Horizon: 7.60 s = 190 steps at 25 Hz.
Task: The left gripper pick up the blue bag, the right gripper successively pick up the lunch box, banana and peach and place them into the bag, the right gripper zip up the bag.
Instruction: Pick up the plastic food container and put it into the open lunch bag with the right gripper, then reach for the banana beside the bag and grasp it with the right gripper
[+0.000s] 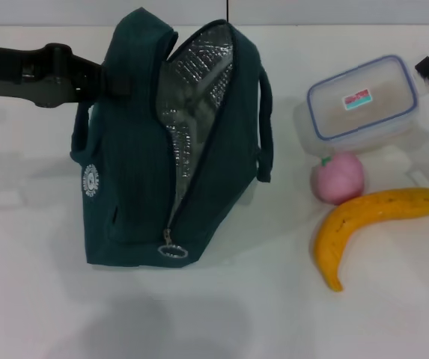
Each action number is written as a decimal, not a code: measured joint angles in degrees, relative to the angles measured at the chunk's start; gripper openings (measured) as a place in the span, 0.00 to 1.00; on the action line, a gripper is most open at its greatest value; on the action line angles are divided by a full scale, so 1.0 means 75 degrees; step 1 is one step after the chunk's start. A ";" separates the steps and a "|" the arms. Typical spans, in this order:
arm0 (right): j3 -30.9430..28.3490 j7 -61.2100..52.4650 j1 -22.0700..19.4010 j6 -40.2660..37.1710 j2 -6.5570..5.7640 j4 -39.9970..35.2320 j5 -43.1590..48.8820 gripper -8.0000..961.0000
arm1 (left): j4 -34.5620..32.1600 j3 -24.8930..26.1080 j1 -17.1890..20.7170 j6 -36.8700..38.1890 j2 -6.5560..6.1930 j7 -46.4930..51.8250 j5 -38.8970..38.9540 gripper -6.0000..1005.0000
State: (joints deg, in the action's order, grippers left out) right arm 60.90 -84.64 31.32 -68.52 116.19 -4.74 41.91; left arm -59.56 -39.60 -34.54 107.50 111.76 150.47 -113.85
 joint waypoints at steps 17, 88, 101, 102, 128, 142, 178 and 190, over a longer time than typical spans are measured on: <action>-0.0004 -0.0145 -0.0256 -0.1436 0.0001 0.0030 -0.0753 0.10 | 0.0059 -0.0134 -0.0096 -0.0024 0.0021 -0.0061 -0.0025 0.04; 0.3256 -0.1718 0.1390 -0.1605 0.0000 -0.0703 -0.1111 0.17 | 0.0770 -0.0758 -0.0811 -0.0882 0.0445 -0.0486 -0.0065 0.04; 0.5394 -0.1707 0.1347 0.0165 0.0000 -0.1836 -0.2151 0.20 | 0.0770 -0.0771 -0.0672 -0.0849 0.0474 -0.0504 -0.0065 0.04; 0.5400 -0.1610 0.1308 0.0129 0.0000 -0.1892 -0.2159 0.21 | 0.0771 -0.0770 -0.0672 -0.0847 0.0474 -0.0504 -0.0065 0.04; 0.4137 -0.1647 0.0238 -0.0521 -0.2030 -0.4016 0.1125 0.91 | 0.0707 -0.0755 -0.0410 -0.0822 0.0322 -0.0455 0.0264 0.04; 0.0397 -0.4193 0.0994 -0.3900 -0.1147 -0.9782 1.1992 0.90 | 0.0719 -0.0755 -0.0440 -0.0823 0.0321 -0.0451 0.0274 0.04; 0.2061 -0.1669 0.1313 -0.2986 -0.0105 -0.8052 1.4080 0.79 | 0.0759 -0.0743 -0.0644 -0.0904 0.0392 -0.0423 0.0274 0.04; 0.2078 -0.1629 0.1388 -0.2544 -0.0096 -0.7700 1.4084 0.75 | 0.0758 -0.0743 -0.0667 -0.0904 0.0402 -0.0439 0.0276 0.04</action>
State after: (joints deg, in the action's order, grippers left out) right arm 76.49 -96.85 41.73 -87.59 115.46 -62.48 147.54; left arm -53.88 -45.17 -39.53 100.72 114.77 147.18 -111.78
